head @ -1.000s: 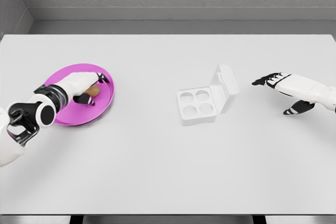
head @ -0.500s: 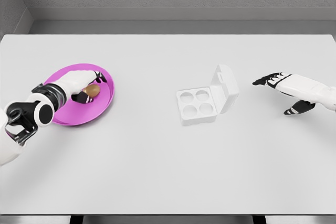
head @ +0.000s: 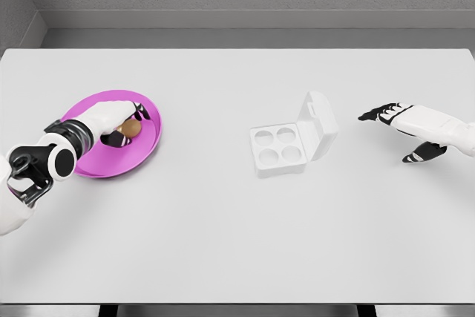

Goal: Pack egg into the box and close the box lid

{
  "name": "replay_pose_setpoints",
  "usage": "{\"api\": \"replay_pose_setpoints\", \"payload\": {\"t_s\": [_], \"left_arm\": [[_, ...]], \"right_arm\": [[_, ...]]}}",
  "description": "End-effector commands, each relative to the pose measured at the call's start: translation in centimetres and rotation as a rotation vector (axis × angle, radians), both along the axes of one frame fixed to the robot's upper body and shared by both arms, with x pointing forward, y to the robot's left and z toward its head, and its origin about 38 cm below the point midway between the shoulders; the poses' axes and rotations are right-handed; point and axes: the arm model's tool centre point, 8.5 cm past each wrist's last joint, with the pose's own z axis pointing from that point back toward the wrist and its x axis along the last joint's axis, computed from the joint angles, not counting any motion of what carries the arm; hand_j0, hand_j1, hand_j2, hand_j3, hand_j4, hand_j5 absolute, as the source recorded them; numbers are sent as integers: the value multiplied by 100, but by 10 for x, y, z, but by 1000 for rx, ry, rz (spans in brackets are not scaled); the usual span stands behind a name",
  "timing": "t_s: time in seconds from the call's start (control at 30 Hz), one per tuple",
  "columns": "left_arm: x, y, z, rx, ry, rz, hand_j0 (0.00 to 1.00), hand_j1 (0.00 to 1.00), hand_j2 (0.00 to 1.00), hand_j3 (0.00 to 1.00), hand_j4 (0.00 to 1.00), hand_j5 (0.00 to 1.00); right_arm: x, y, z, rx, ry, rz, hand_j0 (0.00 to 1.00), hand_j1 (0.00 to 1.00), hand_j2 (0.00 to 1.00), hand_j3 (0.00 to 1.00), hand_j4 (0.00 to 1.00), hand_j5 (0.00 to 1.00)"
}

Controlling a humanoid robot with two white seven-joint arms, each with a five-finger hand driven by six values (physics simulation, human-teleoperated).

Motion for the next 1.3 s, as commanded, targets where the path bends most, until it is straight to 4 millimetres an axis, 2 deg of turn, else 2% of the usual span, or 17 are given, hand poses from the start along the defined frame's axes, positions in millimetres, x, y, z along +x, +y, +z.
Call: {"api": "replay_pose_setpoints", "payload": {"t_s": [0.0,0.37,0.47,0.7,1.27], "left_arm": [[0,0,0,4,-4,-1,67,67,67,67,67,67],[-2,0,-2,0,1,-1,63,63,63,63,63,63],[-2,-1,-1,-3,-4,-6,58,58,58,58,58,58],[-1,-1,2,-3,-11,-7,53,53,53,53,53,53],[-4,-5,16,-19,-37,-31,49,49,49,49,49,49]], "right_arm": [[0,0,1,5,0,-3,100,100,100,100,100,100],[0,0,1,5,0,-3,100,100,100,100,100,100],[0,0,1,5,0,-3,100,100,100,100,100,100],[0,-3,1,3,1,-9,100,100,100,100,100,100],[1,-3,1,3,1,-11,100,100,100,100,100,100]]}}
